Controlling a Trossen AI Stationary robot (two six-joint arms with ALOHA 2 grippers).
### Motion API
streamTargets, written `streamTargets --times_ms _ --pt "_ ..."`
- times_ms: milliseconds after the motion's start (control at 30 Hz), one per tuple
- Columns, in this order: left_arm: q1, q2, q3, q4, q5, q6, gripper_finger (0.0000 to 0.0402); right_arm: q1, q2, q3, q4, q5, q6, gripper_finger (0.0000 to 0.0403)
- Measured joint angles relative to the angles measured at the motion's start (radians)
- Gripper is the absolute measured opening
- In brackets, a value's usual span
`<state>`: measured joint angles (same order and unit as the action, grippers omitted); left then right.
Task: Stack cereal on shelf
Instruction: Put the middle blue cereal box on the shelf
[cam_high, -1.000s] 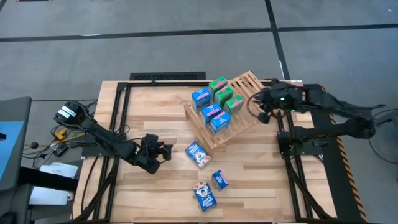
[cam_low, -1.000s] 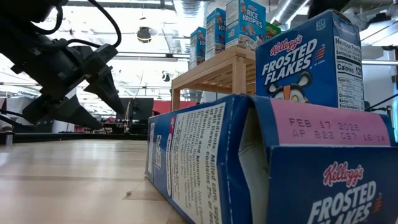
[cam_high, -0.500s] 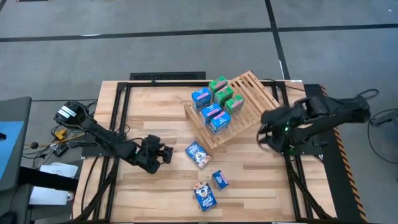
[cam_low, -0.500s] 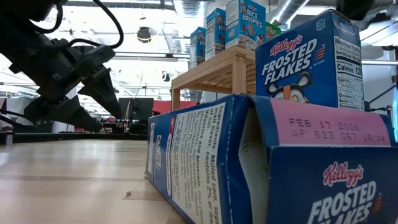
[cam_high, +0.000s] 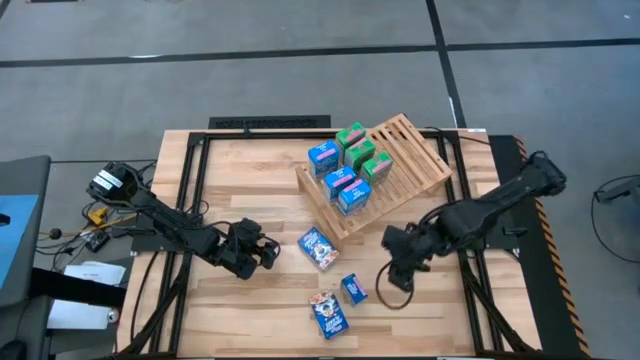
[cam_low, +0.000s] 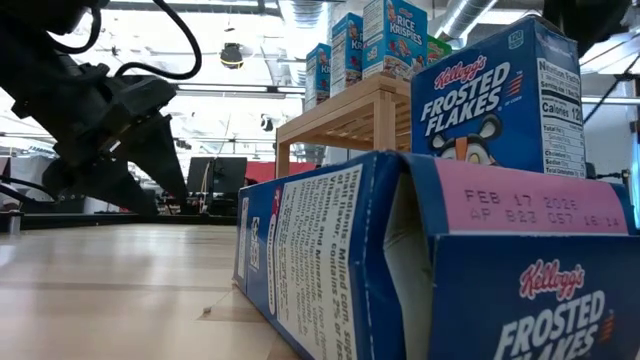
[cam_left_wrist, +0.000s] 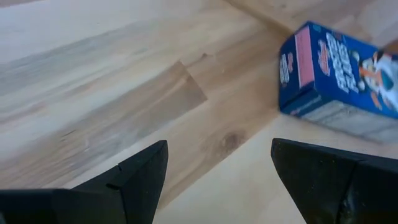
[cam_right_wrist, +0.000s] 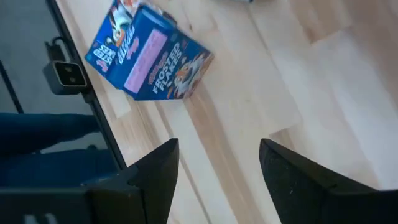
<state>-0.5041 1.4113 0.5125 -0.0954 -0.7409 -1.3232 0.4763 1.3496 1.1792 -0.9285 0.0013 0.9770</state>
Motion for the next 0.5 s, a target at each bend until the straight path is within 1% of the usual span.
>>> streamTargets --times_ms 167,333,500 --pt "0.0 0.0 0.0 0.0 0.044 0.07 0.0276 0.02 0.121 0.081 0.008 0.0 0.017 0.0247" --pt "0.0 0.0 0.0 0.004 0.083 0.131 0.0276 0.025 0.238 0.199 0.027 0.006 0.006 0.0247" --pt "0.0 0.0 0.0 0.028 0.112 0.185 0.0276 0.027 0.352 0.327 -0.015 0.006 -0.033 0.0246"
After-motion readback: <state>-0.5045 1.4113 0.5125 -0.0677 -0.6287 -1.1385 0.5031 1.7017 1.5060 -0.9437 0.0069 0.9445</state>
